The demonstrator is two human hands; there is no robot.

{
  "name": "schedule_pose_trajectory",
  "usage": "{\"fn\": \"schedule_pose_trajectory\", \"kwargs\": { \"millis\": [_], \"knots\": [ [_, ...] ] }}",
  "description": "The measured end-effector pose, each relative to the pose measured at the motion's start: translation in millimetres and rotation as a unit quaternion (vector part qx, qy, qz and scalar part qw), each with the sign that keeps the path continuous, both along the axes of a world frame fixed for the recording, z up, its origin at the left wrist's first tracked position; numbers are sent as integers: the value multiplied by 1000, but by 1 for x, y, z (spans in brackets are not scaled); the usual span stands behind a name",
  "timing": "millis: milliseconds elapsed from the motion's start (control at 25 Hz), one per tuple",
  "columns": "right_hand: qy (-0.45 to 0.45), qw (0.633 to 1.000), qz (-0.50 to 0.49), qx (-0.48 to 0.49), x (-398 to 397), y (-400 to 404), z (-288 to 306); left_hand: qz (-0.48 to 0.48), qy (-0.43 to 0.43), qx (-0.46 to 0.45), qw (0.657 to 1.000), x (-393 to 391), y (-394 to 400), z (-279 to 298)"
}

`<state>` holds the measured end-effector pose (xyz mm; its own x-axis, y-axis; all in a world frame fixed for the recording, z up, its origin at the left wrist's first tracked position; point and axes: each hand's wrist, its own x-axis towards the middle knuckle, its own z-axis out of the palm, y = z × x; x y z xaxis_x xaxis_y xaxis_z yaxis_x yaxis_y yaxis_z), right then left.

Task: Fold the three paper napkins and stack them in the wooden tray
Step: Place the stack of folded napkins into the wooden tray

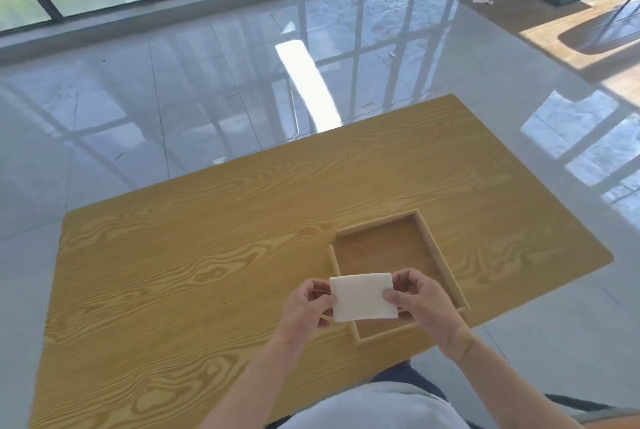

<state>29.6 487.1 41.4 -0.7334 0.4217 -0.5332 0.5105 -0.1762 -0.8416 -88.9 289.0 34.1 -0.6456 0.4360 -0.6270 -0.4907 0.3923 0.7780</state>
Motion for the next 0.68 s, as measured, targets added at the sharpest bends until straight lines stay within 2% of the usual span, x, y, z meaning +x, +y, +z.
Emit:
{"fn": "schedule_pose_trajectory", "kwargs": {
  "millis": [320,560,680],
  "knots": [
    [-43,991,91,87,6,96,-24,67,-3,-91,994,39,92,-5],
    [-81,981,135,114,-4,110,-35,123,-10,-130,984,43,107,-7],
    [-98,977,154,112,-10,107,-37,120,-15,-149,981,42,109,-14]
  ]
}}
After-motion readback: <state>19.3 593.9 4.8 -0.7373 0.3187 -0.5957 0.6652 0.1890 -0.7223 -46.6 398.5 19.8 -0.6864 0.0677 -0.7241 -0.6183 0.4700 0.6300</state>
